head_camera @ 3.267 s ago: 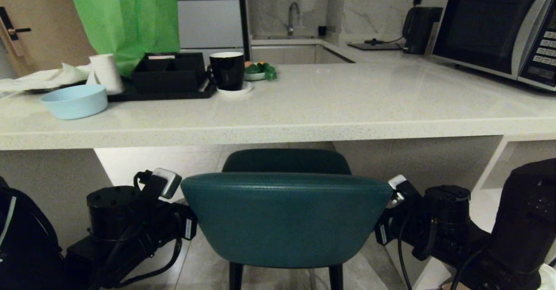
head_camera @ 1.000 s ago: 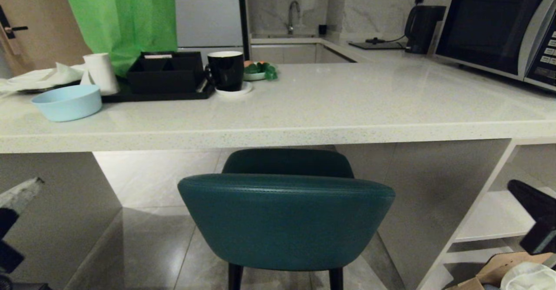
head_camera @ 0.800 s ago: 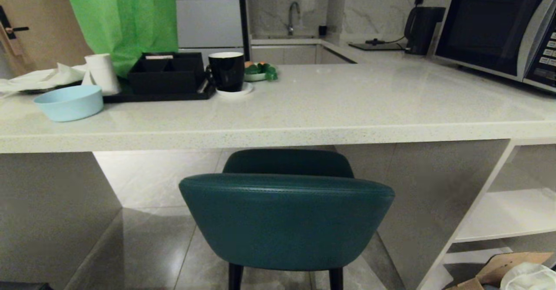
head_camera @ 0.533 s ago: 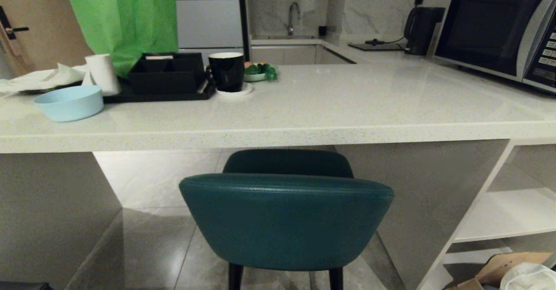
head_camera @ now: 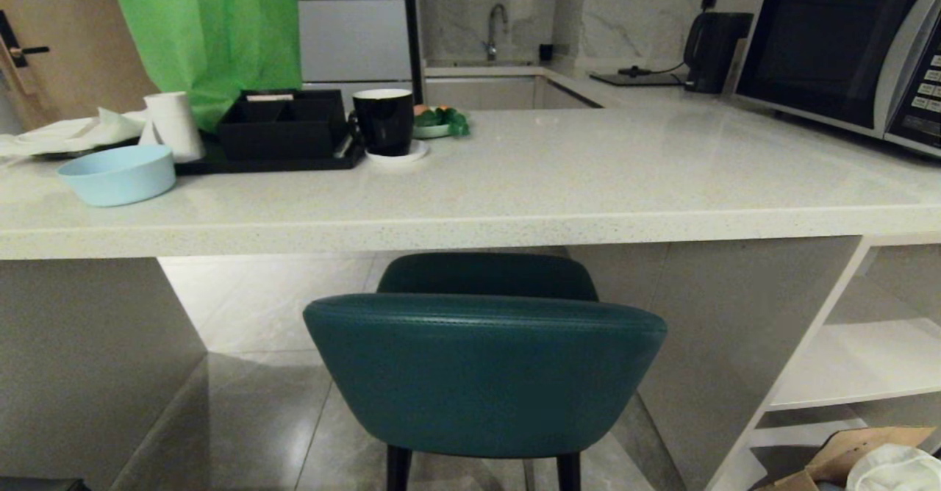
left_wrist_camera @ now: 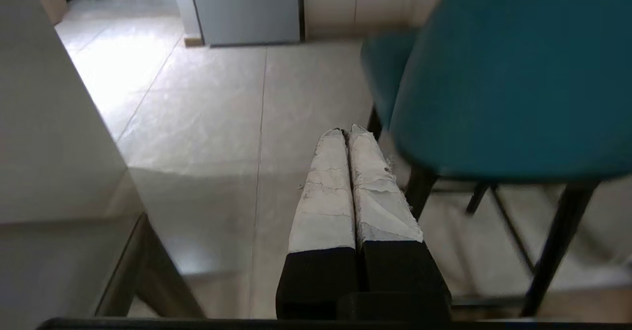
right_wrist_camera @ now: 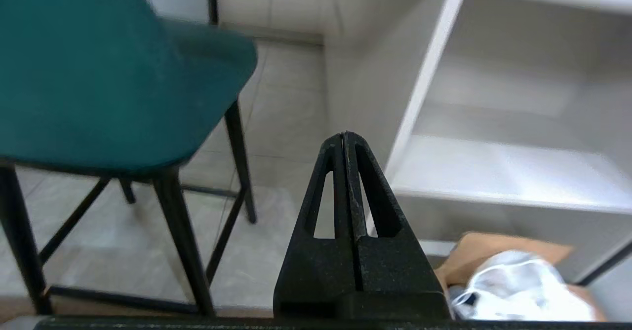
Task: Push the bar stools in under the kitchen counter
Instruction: Push the gray chair back under the dining table
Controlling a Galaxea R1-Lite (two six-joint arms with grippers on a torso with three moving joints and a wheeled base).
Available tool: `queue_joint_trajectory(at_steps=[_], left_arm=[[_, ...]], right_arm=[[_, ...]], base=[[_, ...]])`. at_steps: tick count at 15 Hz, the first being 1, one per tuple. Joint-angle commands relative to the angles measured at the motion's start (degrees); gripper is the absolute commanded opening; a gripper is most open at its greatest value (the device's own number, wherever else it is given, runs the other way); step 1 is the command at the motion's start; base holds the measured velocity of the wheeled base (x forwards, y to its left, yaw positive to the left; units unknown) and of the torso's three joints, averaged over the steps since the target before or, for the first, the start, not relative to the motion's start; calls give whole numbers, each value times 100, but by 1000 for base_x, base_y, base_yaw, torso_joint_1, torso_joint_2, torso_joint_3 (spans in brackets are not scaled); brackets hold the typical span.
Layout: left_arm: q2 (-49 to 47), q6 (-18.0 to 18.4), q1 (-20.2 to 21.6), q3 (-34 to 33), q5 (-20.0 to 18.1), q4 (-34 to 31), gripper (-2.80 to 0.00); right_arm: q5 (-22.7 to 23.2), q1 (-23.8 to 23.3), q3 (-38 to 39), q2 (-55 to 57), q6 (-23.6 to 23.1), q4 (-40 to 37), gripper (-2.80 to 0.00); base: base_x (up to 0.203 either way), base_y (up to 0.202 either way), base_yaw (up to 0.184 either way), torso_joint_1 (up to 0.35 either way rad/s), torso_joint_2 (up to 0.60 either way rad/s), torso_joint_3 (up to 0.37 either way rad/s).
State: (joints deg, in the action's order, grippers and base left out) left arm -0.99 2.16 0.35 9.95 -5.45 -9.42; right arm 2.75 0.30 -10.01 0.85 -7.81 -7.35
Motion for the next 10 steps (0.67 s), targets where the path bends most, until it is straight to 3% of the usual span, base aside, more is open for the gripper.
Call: queue_joint_trajectory(at_steps=[1,3,4,5,7,9,10], left_arm=[[108,118,2,-355,4,80,-280],[102,178,2,-795,16,869,-280],[100,172,-7,-898,34,1127,-280],[108,181,-9,-911,88,1135,-280],[108,312,-9,-1012,551,1075,-280],[108,331,-9,-1012,457,1074,-280],[105,305,-9,-1014,465,1074,-280]], right_arm=[[85,-4,568,-91,51,455,-280],[519,-4,729,-85,359,813,-280],[525,-4,737,-89,329,822,-280],[370,-4,814,-92,267,832,-280],[200,-4,869,-94,322,849,-280],[26,-4,871,-92,423,830,-280],[-202,-9,998,-87,245,780,-280]], base=[[0,0,0,0,0,0],[0,0,0,0,0,0],[0,0,0,0,0,0],[0,0,0,0,0,0],[0,0,0,0,0,0],[0,0,0,0,0,0],[0,0,0,0,0,0]])
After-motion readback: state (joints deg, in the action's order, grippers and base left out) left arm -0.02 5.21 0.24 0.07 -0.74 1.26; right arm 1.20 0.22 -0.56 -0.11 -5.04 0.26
